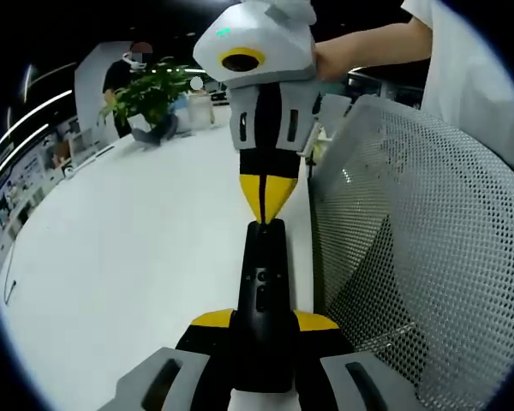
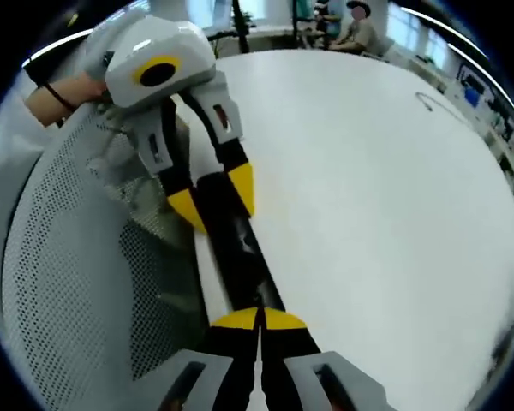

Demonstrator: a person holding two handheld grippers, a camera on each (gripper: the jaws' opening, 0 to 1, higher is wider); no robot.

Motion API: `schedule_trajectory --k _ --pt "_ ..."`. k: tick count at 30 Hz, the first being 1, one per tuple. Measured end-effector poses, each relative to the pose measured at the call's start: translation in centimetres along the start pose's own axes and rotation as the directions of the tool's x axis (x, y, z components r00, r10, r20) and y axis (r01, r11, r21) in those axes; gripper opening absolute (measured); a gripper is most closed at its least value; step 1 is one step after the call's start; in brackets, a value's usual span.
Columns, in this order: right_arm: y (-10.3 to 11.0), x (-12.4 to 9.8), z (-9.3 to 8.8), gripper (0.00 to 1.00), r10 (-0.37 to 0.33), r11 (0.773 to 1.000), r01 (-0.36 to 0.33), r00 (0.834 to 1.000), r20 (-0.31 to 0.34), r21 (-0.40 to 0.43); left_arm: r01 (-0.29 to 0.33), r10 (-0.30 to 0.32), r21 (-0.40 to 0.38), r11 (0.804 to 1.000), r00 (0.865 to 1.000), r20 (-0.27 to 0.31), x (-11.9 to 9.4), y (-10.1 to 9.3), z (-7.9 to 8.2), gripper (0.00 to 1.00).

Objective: Press the specified remote control buttons in sequence, fully releasing each button before pressing the next.

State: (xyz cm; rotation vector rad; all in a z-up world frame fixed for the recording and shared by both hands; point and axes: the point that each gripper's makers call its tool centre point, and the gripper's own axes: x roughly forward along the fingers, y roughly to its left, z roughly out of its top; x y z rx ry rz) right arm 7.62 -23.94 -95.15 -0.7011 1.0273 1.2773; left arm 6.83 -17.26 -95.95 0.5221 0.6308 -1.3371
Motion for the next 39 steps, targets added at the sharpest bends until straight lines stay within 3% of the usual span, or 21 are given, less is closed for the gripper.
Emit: schedule_trajectory --k 6,20,27,34,39 --pt "0.5 0.3 0.8 0.0 -0.002 1.0 0.003 0.999 0.04 -0.005 0.0 0.0 0.0 1.0 1.0 0.0 0.0 0.0 0.0 0.24" --pt "0.4 0.6 1.1 0.0 -0.018 0.997 0.019 1.0 0.014 -0.076 0.002 -0.002 0.003 1.0 1.0 0.002 0.0 0.0 0.0 0.24" --pt "0.4 0.7 1.1 0.0 -0.032 0.987 0.03 0.999 -0.012 -0.157 0.005 -0.005 0.007 1.0 1.0 0.003 0.0 0.0 0.0 0.24" --pt "0.3 0.5 0.9 0.0 -0.02 0.99 0.025 0.999 0.032 -0.14 0.005 -0.005 0.008 1.0 1.0 0.005 0.0 0.0 0.0 0.24" --pt "0.4 0.4 1.1 0.0 -0.005 0.997 0.01 0.998 0.062 -0.08 0.022 -0.022 0.038 0.999 1.0 0.019 0.0 -0.3 0.0 0.24"
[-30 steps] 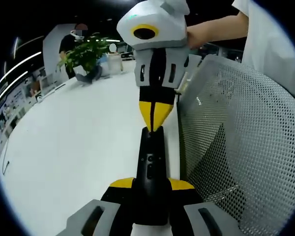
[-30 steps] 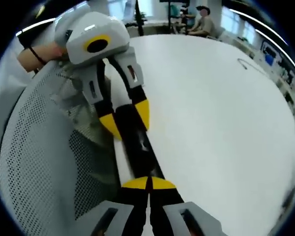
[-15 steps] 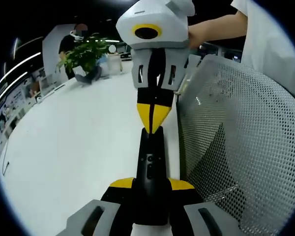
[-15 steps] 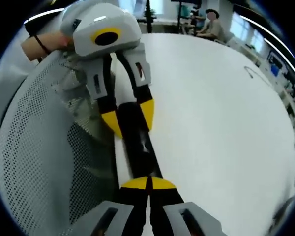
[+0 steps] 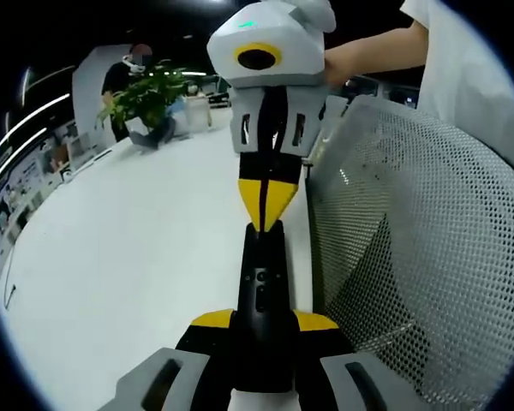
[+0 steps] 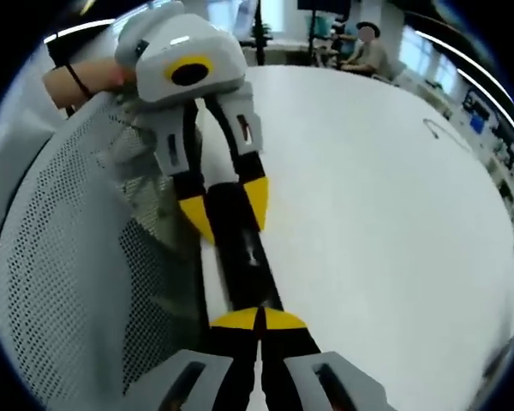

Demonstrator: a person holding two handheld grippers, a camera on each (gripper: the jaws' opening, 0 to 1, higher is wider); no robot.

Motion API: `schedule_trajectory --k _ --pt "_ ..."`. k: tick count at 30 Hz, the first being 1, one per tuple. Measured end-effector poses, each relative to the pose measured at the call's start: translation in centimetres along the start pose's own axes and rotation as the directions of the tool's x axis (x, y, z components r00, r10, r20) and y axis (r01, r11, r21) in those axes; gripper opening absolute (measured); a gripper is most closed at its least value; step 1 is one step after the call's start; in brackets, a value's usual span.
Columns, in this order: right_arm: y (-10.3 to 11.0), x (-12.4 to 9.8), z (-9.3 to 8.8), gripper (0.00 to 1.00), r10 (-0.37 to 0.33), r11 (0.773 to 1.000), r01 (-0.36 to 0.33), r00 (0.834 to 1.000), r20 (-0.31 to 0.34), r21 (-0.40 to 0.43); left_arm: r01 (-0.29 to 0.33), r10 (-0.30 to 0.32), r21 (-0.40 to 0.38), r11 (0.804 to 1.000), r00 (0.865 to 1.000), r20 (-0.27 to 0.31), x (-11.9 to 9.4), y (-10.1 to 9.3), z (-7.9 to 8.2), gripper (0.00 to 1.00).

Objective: Press the specified remote control buttons in sequence, fully releasing each button before pressing the next.

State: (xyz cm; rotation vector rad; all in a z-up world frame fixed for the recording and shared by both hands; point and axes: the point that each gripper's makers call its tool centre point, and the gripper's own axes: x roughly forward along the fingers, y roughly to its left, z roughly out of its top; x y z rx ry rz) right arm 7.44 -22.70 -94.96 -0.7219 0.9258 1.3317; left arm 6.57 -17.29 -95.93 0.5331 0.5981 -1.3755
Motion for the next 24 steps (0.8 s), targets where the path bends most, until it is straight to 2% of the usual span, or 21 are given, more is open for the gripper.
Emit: schedule_trajectory --k 8,19,24 --pt "0.9 0.47 0.74 0.0 0.018 0.999 -0.017 1.0 0.022 -0.043 0.011 -0.011 0.007 1.0 1.0 0.014 -0.02 -0.06 0.05 0.24" --pt "0.95 0.86 0.63 0.0 -0.018 0.988 0.012 0.999 -0.038 -0.154 0.017 -0.017 0.004 1.0 1.0 0.018 0.01 -0.07 0.03 0.24" --pt "0.79 0.84 0.61 0.0 -0.022 0.987 0.016 0.999 -0.037 -0.158 0.018 -0.018 0.008 1.0 1.0 0.014 0.06 -0.08 0.03 0.24"
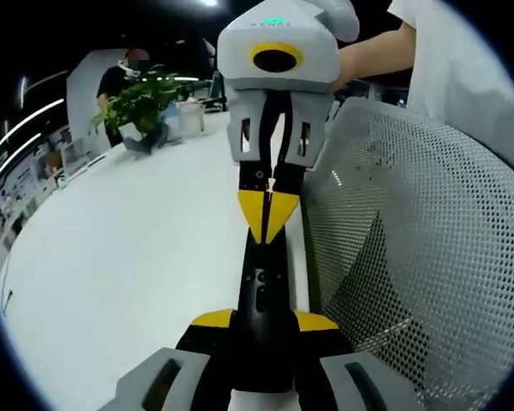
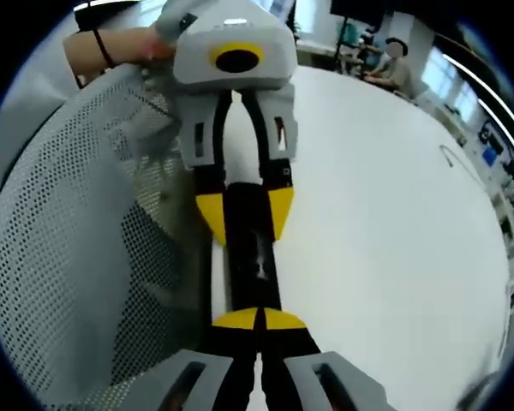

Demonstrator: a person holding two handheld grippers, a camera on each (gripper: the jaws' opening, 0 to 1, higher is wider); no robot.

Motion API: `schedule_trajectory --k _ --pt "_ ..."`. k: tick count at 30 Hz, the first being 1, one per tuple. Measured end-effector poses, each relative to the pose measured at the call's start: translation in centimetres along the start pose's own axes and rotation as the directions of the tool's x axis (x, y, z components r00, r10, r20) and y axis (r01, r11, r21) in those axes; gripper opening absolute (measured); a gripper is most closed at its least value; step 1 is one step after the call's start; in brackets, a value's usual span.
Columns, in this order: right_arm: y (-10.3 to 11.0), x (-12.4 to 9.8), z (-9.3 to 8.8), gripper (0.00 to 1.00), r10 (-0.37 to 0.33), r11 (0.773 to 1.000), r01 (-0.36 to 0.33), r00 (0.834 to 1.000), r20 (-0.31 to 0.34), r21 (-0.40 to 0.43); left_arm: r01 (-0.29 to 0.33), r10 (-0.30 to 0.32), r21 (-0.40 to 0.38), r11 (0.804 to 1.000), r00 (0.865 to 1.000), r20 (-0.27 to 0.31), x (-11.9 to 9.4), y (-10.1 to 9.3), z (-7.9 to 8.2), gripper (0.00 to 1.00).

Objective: Press the specified remote control buttons in sequence, fully releasing each button before pressing the next.

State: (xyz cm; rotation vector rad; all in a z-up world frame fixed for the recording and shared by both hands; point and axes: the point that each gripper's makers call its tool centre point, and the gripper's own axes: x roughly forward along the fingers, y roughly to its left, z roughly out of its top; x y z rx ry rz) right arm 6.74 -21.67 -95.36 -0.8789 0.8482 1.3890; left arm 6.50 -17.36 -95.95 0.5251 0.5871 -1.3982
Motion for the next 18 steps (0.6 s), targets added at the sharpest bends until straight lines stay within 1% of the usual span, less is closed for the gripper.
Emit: schedule_trajectory --k 9,12,16,18 --pt "-0.12 -0.09 0.04 0.0 -0.002 0.999 -0.001 0.997 0.083 0.046 0.001 -0.001 -0.001 1.0 1.0 0.0 0.02 -0.02 0.02 0.24" --pt "0.02 -0.11 0.04 0.0 -0.003 1.0 0.001 0.995 0.098 0.02 -0.001 0.001 -0.006 1.0 1.0 0.0 0.01 -0.02 0.03 0.24" --pt "0.12 -0.18 0.04 0.0 -0.01 1.0 0.013 0.991 0.135 -0.024 -0.004 0.004 -0.014 1.0 1.0 -0.001 0.01 -0.02 0.03 0.24" --pt "0.1 -0.23 0.05 0.0 -0.012 1.0 0.016 0.989 0.145 -0.025 -0.004 0.004 -0.013 1.0 1.0 -0.002 0.01 -0.02 0.03 0.24"
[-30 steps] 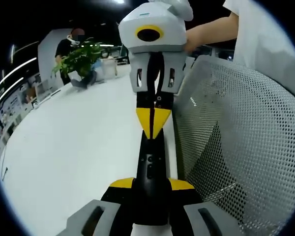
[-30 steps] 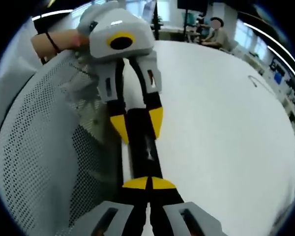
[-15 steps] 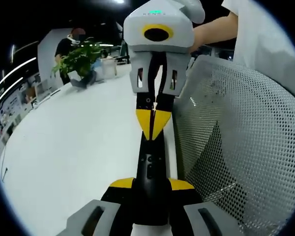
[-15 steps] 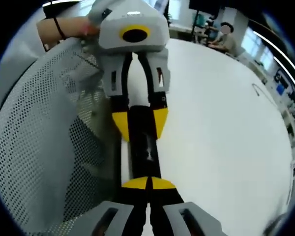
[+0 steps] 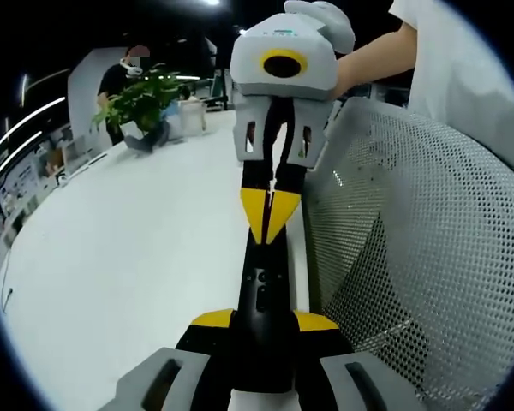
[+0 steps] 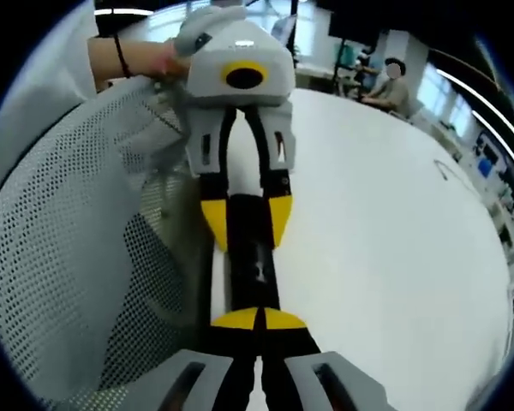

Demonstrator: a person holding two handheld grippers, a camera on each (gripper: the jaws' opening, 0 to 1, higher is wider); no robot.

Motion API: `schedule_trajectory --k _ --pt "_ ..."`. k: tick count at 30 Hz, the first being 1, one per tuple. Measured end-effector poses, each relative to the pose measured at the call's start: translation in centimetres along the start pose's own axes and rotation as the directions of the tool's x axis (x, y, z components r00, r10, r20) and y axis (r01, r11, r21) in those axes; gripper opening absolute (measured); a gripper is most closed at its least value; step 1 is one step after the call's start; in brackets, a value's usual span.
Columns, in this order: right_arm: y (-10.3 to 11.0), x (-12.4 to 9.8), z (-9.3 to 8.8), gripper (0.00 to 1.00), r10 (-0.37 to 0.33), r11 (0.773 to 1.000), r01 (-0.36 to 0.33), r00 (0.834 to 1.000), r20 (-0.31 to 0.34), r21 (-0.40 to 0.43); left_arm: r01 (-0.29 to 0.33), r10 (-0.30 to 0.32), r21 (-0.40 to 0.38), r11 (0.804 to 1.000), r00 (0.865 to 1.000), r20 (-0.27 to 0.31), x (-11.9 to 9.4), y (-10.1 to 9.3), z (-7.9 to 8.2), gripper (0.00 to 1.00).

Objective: Press the specified remote control buttons in sequence, fully releasing each button before pressing the next.

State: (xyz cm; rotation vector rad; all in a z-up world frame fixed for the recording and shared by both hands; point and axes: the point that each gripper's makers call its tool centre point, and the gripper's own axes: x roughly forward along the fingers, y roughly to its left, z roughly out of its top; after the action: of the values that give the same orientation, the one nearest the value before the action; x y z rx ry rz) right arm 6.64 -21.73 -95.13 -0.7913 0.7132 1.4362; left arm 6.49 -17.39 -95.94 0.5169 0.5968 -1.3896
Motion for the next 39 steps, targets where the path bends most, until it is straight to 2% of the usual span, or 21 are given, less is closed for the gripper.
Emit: schedule_trajectory --k 5,10,14,17,20,28,32,39 --pt "0.0 0.0 0.1 0.0 0.01 1.0 -0.011 1.0 0.021 0.029 -0.002 0.002 -0.006 1.0 1.0 0.0 0.0 0.0 0.0 0.24" --pt "0.0 0.1 0.2 0.0 0.011 1.0 -0.011 1.0 0.017 0.003 -0.002 0.002 -0.008 1.0 1.0 0.0 0.0 0.1 0.0 0.24" --pt "-0.6 0.1 0.1 0.06 -0.009 1.0 0.009 1.0 0.016 0.013 -0.002 0.002 -0.009 1.0 1.0 0.0 0.0 0.1 0.0 0.24" --pt "-0.1 0.2 0.1 0.02 0.043 0.999 -0.043 0.999 0.026 0.015 -0.001 0.001 -0.01 1.0 1.0 0.001 0.1 0.1 0.0 0.24" --pt "-0.3 0.2 0.1 0.04 0.042 0.999 -0.042 0.999 0.029 0.016 -0.001 0.001 -0.01 1.0 1.0 0.002 0.1 0.1 0.0 0.24" --pt "-0.1 0.2 0.1 0.03 0.08 0.996 -0.081 0.996 0.04 0.026 -0.001 0.002 -0.013 1.0 1.0 0.002 0.1 0.1 0.0 0.24" --pt "0.1 0.1 0.1 0.06 0.11 0.993 -0.112 0.993 0.044 0.034 0.001 -0.001 -0.013 1.0 1.0 0.004 0.2 0.1 0.0 0.24" --pt "0.4 0.4 0.3 0.07 0.101 0.995 -0.101 0.995 0.001 -0.002 -0.002 0.002 -0.016 1.0 1.0 0.005 0.1 0.0 -0.1 0.24"
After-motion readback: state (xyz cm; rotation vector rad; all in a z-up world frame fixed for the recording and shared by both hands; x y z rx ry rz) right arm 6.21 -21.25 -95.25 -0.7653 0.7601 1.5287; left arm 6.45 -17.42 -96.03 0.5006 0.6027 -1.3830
